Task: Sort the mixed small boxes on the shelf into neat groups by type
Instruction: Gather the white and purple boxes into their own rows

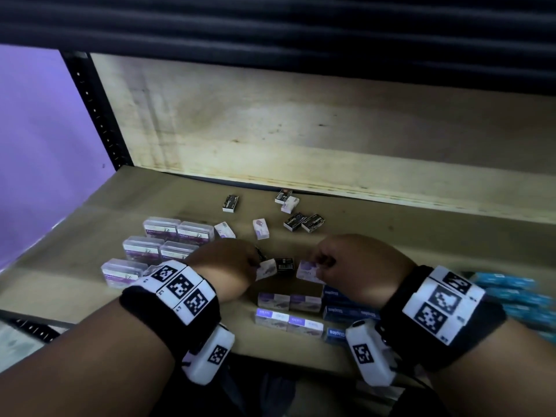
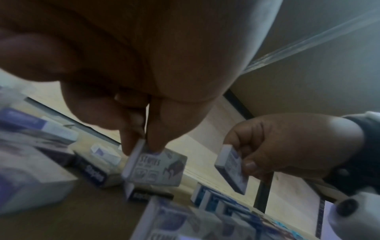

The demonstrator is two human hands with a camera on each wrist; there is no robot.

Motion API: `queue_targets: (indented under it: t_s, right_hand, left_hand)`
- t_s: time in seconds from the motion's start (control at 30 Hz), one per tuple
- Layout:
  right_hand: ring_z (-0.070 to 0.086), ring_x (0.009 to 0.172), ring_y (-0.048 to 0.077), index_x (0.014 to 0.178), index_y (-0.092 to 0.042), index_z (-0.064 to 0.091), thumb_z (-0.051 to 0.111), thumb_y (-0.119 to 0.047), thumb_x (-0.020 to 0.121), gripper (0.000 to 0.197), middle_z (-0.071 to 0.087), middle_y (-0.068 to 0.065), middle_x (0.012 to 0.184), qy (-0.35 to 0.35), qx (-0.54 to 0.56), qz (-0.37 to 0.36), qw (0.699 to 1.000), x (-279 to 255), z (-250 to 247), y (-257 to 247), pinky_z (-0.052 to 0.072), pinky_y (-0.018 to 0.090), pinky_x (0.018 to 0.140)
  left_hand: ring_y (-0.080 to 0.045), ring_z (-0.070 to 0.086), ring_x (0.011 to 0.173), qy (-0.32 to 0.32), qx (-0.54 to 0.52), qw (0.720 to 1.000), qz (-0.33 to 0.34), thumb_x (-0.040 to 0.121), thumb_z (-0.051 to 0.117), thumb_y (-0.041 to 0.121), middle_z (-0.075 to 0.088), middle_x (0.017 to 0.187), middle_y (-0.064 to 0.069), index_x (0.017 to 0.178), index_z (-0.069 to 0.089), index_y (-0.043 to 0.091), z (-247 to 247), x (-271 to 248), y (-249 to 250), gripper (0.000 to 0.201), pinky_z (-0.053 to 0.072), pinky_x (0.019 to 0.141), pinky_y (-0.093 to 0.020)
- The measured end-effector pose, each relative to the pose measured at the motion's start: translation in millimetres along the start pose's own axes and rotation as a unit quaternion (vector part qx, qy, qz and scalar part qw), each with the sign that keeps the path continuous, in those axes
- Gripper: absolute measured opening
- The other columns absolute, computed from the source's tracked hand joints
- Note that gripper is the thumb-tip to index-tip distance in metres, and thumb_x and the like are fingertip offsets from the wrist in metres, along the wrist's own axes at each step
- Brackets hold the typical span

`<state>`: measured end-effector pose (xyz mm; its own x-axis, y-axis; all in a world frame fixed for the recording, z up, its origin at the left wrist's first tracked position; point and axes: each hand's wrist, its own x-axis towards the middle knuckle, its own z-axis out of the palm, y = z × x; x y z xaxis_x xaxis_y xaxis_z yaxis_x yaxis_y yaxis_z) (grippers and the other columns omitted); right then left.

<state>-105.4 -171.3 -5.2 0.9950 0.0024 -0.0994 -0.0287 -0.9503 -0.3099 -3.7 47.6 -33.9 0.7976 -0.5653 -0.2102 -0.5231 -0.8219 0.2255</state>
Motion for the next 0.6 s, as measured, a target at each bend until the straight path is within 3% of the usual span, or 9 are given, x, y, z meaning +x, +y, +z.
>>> queue_targets:
  t_s: [0.2, 0.3, 0.37, 0.5, 0.6]
  right_hand:
    - [0.05, 0.065, -0.004, 0.079, -0.042, 0.065, 0.06, -0.029, 0.078, 0.014, 0.053, -0.019, 0.072, -0.03, -0.03, 0.009, 0.999, 8, 0, -9, 0.031, 0.017, 0.051]
    - [0.056, 0.069, 0.005, 0.091, -0.037, 0.07, 0.061, -0.029, 0.077, 0.018, 0.059, -0.014, 0.076, -0.044, -0.054, 0.004, 0.998, 12, 1, -15, 0.037, 0.021, 0.053]
    - [0.062, 0.078, 0.011, 0.096, -0.036, 0.072, 0.06, -0.031, 0.078, 0.022, 0.066, -0.011, 0.088, -0.063, -0.066, 0.007, 0.996, 14, 1, -20, 0.047, 0.026, 0.062]
    - [0.065, 0.084, 0.017, 0.099, -0.035, 0.073, 0.059, -0.031, 0.079, 0.024, 0.069, -0.007, 0.096, -0.088, -0.098, 0.022, 0.991, 20, 3, -28, 0.056, 0.034, 0.073]
    - [0.065, 0.085, 0.02, 0.1, -0.033, 0.074, 0.06, -0.03, 0.079, 0.025, 0.068, -0.005, 0.098, -0.114, -0.129, 0.024, 0.985, 24, 8, -33, 0.058, 0.037, 0.074]
  left_hand:
    - [-0.014, 0.058, 0.115, -0.033, 0.021, 0.997, 0.064, 0.094, 0.054, 0.029, 0.064, 0.127, 0.01, 0.118, 0.069, 0.038, -3, 7, 10, 0.03, 0.035, 0.081, -0.022]
    - [-0.018, 0.061, 0.11, -0.058, 0.032, 0.995, 0.077, 0.094, 0.053, 0.03, 0.067, 0.121, 0.006, 0.116, 0.07, 0.034, -2, 8, 12, 0.029, 0.044, 0.084, -0.026]
    - [-0.019, 0.063, 0.107, -0.057, 0.034, 0.994, 0.084, 0.094, 0.053, 0.029, 0.068, 0.119, 0.004, 0.118, 0.068, 0.033, -1, 8, 12, 0.029, 0.048, 0.085, -0.029]
    - [-0.02, 0.065, 0.099, -0.052, 0.05, 0.993, 0.091, 0.095, 0.053, 0.025, 0.069, 0.112, -0.002, 0.116, 0.066, 0.025, 1, 10, 13, 0.025, 0.046, 0.073, -0.028]
    - [-0.021, 0.065, 0.102, -0.057, 0.065, 0.99, 0.11, 0.097, 0.049, 0.018, 0.068, 0.115, -0.005, 0.119, 0.065, 0.018, 2, 13, 15, 0.027, 0.047, 0.076, -0.028]
